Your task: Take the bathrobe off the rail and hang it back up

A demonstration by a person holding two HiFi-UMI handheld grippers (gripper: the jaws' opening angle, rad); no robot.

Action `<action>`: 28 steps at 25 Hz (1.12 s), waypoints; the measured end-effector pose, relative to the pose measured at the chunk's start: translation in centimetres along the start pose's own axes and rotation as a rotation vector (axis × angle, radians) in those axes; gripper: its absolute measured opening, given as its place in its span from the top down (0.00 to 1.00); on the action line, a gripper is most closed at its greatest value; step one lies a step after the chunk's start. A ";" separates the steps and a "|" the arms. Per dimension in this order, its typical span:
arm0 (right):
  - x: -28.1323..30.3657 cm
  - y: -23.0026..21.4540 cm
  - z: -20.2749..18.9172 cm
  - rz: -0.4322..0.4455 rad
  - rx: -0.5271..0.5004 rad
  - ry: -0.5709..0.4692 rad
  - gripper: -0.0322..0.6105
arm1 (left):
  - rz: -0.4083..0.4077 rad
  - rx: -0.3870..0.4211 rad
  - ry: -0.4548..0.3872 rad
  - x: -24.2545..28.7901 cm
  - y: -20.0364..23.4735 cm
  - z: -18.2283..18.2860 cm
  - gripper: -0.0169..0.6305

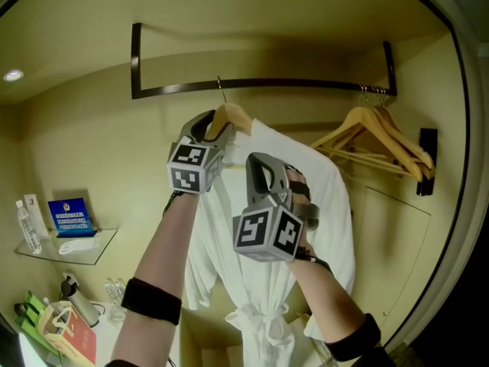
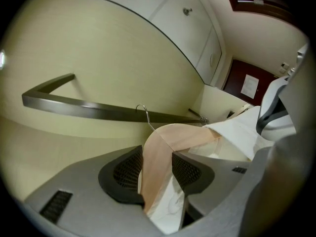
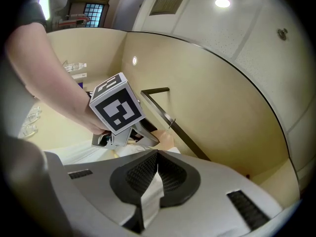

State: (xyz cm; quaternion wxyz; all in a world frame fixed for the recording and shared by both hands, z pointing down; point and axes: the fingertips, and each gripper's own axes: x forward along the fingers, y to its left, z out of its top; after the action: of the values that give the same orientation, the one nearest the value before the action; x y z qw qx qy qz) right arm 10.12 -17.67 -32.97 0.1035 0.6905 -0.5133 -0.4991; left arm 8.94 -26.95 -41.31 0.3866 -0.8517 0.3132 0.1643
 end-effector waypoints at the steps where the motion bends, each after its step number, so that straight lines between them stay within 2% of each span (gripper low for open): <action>1: 0.1 0.1 -0.3 0.003 -0.001 0.003 0.91 | 0.001 -0.002 0.003 0.2 -0.1 -0.4 0.69; 7: 0.2 1.2 -1.8 0.022 -0.004 0.018 0.91 | 0.020 0.033 -0.018 -0.1 -0.3 -0.8 0.69; 14: 0.1 2.1 -3.0 0.030 -0.001 0.048 0.91 | 0.044 0.133 0.009 -0.8 0.0 -1.1 0.68; 17: -0.4 2.5 -3.3 0.028 0.001 0.062 0.91 | 0.068 0.148 0.014 -2.1 0.0 -1.3 0.67; 22: -2.1 3.1 -3.9 0.029 0.039 0.086 0.91 | 0.120 0.167 0.034 -7.4 -0.9 -1.3 0.67; 25: -4.4 4.3 -4.2 0.039 0.086 0.109 0.91 | 0.097 0.169 0.073 -11.9 -2.8 -2.8 0.67; 28: -7.2 5.9 -4.0 0.061 0.133 0.134 0.91 | 0.081 0.121 0.112 -16.5 -4.3 -4.8 0.77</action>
State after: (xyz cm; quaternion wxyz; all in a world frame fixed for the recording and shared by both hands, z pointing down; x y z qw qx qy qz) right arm 9.85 -15.94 -22.95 0.1067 0.7118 -0.5581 -0.4129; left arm -0.43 -21.74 -27.14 0.4124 -0.8213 0.3779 0.1128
